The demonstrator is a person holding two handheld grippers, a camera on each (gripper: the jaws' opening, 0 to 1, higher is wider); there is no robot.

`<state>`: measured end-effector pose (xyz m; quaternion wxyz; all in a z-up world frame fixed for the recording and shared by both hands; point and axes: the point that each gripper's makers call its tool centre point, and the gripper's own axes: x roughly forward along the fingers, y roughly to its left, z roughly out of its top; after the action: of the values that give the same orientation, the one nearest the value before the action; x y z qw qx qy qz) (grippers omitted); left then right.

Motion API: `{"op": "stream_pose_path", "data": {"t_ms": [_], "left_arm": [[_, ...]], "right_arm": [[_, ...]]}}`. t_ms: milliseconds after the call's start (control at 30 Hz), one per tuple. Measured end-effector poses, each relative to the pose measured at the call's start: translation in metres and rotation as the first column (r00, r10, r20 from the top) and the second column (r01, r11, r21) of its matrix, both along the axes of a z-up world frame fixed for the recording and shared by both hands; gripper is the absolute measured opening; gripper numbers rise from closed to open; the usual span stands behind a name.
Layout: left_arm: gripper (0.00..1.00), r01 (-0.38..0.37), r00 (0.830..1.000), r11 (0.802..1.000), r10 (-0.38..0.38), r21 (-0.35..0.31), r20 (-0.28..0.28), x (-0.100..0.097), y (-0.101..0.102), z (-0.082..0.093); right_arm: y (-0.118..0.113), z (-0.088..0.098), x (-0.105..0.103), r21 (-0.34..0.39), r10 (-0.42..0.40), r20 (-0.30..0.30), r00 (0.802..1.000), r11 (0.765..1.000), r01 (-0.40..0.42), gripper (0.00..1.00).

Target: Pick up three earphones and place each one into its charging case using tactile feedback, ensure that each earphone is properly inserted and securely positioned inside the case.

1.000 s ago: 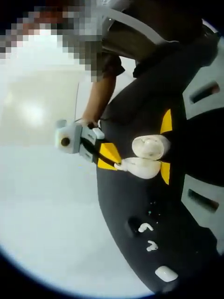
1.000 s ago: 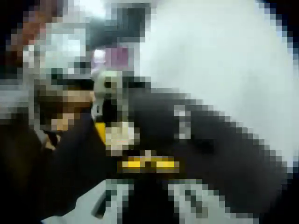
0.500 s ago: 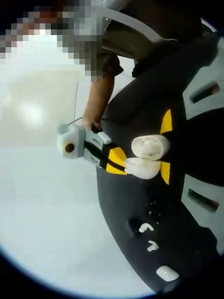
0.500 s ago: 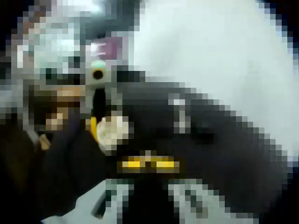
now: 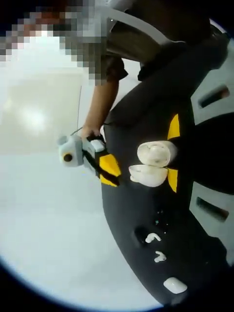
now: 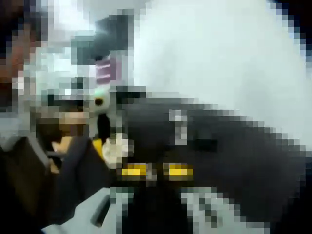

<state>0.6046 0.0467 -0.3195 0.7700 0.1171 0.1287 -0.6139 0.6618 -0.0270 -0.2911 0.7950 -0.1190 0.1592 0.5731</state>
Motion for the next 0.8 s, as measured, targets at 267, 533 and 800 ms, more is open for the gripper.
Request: {"op": "stream_pose_path", "data": {"t_ms": [267, 533, 800], "left_arm": [[0.17, 0.001, 1.0, 1.0, -0.001, -0.001, 0.0, 0.0, 0.0, 0.0], [0.17, 0.002, 1.0, 1.0, -0.002, -0.002, -0.001, 0.0, 0.001, 0.0], [0.17, 0.001, 1.0, 1.0, -0.001, -0.001, 0.0, 0.0, 0.001, 0.0]], "right_arm": [[0.013, -0.027, -0.016, -0.074, 0.093, -0.007, 0.996, 0.993, -0.094, 0.23], [0.012, -0.03, -0.017, -0.086, 0.086, -0.037, 0.996, 0.992, -0.089, 0.23], [0.005, -0.011, -0.005, -0.046, 0.036, 0.036, 0.999, 0.998, -0.034, 0.21]]}}
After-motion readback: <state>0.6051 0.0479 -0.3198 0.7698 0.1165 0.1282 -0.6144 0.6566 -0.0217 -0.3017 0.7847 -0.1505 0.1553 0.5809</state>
